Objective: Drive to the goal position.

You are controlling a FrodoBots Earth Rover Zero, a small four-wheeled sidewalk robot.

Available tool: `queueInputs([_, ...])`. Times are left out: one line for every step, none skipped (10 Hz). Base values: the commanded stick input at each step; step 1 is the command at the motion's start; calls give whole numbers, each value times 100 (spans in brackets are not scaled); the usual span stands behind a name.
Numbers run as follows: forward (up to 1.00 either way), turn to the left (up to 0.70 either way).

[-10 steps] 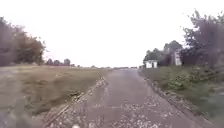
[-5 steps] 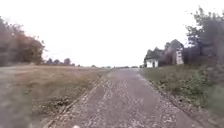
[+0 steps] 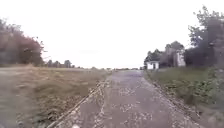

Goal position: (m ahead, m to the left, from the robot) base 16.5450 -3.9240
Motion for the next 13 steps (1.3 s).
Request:
queueInputs([100, -11])
queueInputs([100, -5])
queueInputs([100, 0])
queueInputs([100, 0])
queueInputs([100, 0])
queueInputs([100, 0])
queueInputs([100, 0])
queueInputs([100, 0])
queueInputs([100, 0])
queueInputs([100, 0])
queueInputs([100, 0])
queueInputs([100, 0])
queueInputs([100, 0])
